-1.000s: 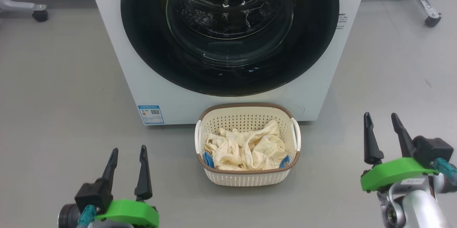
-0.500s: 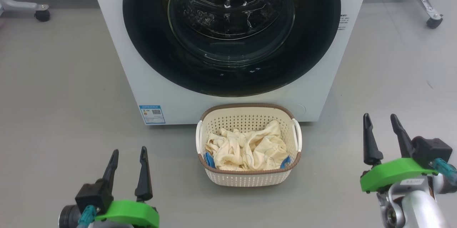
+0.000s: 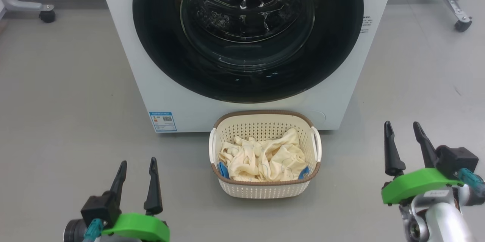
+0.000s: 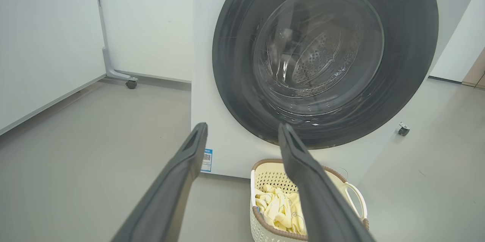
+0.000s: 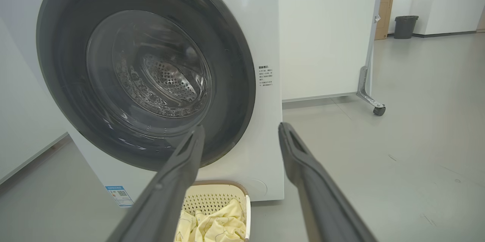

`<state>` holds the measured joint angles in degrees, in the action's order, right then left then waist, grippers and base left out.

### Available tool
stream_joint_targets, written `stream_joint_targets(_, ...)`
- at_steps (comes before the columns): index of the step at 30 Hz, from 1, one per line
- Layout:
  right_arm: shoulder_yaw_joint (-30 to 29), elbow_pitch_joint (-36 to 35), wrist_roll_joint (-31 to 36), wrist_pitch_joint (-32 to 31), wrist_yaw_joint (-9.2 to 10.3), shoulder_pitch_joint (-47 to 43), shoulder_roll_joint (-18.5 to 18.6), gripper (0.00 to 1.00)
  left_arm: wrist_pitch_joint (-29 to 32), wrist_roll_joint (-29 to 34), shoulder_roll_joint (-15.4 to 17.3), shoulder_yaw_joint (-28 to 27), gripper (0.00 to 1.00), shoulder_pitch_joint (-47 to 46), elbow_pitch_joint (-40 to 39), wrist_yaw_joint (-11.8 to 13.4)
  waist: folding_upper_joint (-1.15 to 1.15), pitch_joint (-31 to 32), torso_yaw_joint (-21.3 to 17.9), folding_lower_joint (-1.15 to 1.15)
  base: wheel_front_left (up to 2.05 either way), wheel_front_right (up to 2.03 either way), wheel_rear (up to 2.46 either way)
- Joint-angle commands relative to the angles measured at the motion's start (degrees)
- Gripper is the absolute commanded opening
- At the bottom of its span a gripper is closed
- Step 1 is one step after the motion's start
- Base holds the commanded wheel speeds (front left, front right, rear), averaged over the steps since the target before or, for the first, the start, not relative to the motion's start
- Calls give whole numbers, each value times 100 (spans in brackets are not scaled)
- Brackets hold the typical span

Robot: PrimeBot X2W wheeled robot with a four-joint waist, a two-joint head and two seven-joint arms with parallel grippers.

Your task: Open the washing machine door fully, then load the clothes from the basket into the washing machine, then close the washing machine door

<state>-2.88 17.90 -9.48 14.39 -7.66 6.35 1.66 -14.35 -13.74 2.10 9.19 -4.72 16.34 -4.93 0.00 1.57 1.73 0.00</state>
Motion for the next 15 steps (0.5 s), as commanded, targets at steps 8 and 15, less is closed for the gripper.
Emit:
stream_joint_targets(8, 151, -137, 32, 61, 17, 375, 121, 100, -65, 30, 77, -131, 100, -279, -47, -17, 0, -8, -21, 0, 1, 9, -10)
stream_joint_targets(15, 135, -134, 55, 61, 17, 369, 121, 100, -65, 121, 77, -86, 100, -311, 2, -30, 0, -23, -4, 0, 53, 53, -105)
